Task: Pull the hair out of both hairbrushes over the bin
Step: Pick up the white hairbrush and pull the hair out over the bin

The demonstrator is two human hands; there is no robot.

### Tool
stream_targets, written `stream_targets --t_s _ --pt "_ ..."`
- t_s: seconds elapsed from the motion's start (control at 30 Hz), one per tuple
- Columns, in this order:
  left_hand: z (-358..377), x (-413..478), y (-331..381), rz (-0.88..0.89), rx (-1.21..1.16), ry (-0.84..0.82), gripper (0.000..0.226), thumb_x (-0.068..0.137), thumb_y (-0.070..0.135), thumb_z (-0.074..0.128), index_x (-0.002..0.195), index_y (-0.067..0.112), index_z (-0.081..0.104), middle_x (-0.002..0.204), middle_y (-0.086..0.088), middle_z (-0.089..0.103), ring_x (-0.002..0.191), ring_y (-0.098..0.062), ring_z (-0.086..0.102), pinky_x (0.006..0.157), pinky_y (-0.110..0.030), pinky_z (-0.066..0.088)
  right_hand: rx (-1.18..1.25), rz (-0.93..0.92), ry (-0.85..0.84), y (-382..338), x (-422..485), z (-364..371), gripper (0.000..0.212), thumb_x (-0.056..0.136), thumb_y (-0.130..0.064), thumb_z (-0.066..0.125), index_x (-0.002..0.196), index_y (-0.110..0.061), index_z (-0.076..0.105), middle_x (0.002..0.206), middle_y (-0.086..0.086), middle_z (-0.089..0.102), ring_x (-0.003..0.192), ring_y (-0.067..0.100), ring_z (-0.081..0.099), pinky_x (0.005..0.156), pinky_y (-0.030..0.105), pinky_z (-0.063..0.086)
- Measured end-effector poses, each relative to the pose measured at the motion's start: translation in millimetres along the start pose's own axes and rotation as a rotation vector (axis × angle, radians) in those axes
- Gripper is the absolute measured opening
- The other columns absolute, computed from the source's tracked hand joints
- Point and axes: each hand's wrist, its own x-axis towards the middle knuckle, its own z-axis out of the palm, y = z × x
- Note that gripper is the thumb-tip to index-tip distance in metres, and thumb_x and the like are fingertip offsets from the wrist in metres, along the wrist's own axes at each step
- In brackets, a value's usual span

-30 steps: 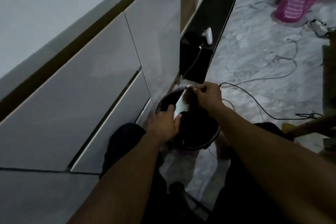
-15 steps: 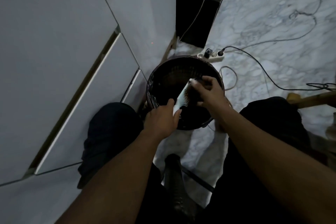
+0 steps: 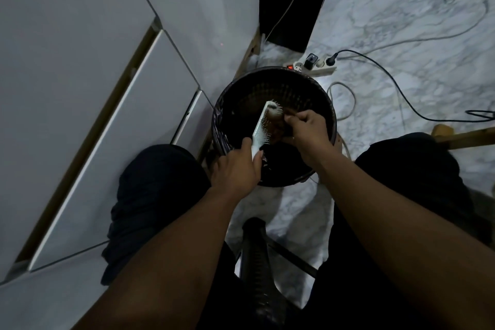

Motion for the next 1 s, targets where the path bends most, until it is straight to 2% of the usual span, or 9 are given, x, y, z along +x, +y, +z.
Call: stream_targets --t_s 0.1,0.23,0.43,0.57,0.67,0.77,0.83,0.9,1.0 --pt "1 0 0 -0.021 0.008 -0.017 0.035 0.102 0.047 0.035 0.118 0.016 0.042 0.099 -0.013 0.066 0.085 -0.041 0.063 0.062 -0.037 0.035 0.055 0.021 -0.053 -1 -1 3 0.011 0.092 -0.013 0.062 0.093 -0.016 0.052 0.1 0.008 0.061 0.102 0.027 0.065 0.081 0.05 0.061" --pt "2 -1 3 0.028 0.074 -0.029 0.035 0.103 0.047 0.034 0.118 0.017 0.043 0.101 -0.011 0.066 0.087 -0.038 0.063 0.063 -0.037 0.034 -0.12 -0.173 -0.104 7 -6 6 0.048 0.083 -0.035 0.08 0.122 -0.022 0.057 0.117 -0.003 0.064 0.105 0.009 0.064 0.083 0.023 0.053" --pt "4 -2 3 0.078 0.079 -0.023 0.034 0.103 0.046 0.034 0.119 0.018 0.043 0.103 -0.009 0.066 0.088 -0.037 0.064 0.064 -0.036 0.033 -0.249 -0.326 0.069 9 2 7 0.014 0.085 -0.03 0.078 0.089 -0.018 0.072 0.091 -0.003 0.074 0.089 0.009 0.07 0.088 0.037 0.058" --pt "4 -1 3 0.048 0.045 -0.02 0.037 0.103 0.047 0.034 0.123 0.017 0.042 0.103 -0.012 0.066 0.087 -0.041 0.063 0.064 -0.037 0.033 -0.252 -0.27 0.097 9 6 7 0.018 0.09 -0.029 0.072 0.074 -0.026 0.065 0.086 0.0 0.074 0.088 0.018 0.071 0.088 0.043 0.058" --pt "1 0 3 -0.028 -0.009 -0.008 0.037 0.103 0.046 0.036 0.121 0.015 0.043 0.103 -0.015 0.066 0.089 -0.043 0.062 0.064 -0.038 0.034 -0.225 -0.214 0.051 7 7 8 0.018 0.095 -0.024 0.067 0.078 -0.024 0.062 0.083 -0.001 0.068 0.082 0.017 0.066 0.079 0.042 0.056" --pt "1 0 3 -0.056 -0.021 -0.019 0.036 0.103 0.045 0.037 0.121 0.014 0.044 0.105 -0.016 0.065 0.091 -0.042 0.062 0.065 -0.037 0.034 -0.229 -0.217 -0.082 8 1 9 0.003 0.094 -0.014 0.065 0.094 -0.018 0.065 0.099 0.001 0.07 0.091 0.014 0.066 0.083 0.037 0.055" --pt "1 0 3 -0.071 -0.023 -0.028 0.037 0.102 0.045 0.037 0.122 0.015 0.044 0.106 -0.016 0.065 0.093 -0.042 0.062 0.065 -0.037 0.035 -0.29 -0.279 -0.168 9 -3 9 0.027 0.088 -0.016 0.073 0.114 -0.016 0.068 0.113 0.002 0.071 0.105 0.014 0.067 0.091 0.035 0.057" --pt "2 1 2 -0.078 -0.022 -0.037 0.036 0.102 0.046 0.037 0.122 0.016 0.044 0.106 -0.016 0.065 0.093 -0.042 0.062 0.066 -0.038 0.036 -0.446 -0.358 -0.185 7 -7 9 0.044 0.082 -0.021 0.082 0.123 -0.015 0.068 0.117 0.001 0.068 0.108 0.011 0.064 0.092 0.026 0.052" --pt "3 0 2 -0.069 0.007 -0.059 0.037 0.102 0.046 0.036 0.122 0.016 0.044 0.108 -0.016 0.065 0.095 -0.043 0.061 0.068 -0.04 0.035 -0.494 -0.345 -0.109 7 -5 5 0.035 0.079 -0.02 0.085 0.112 -0.012 0.076 0.103 -0.002 0.071 0.093 0.005 0.064 0.077 0.007 0.045"
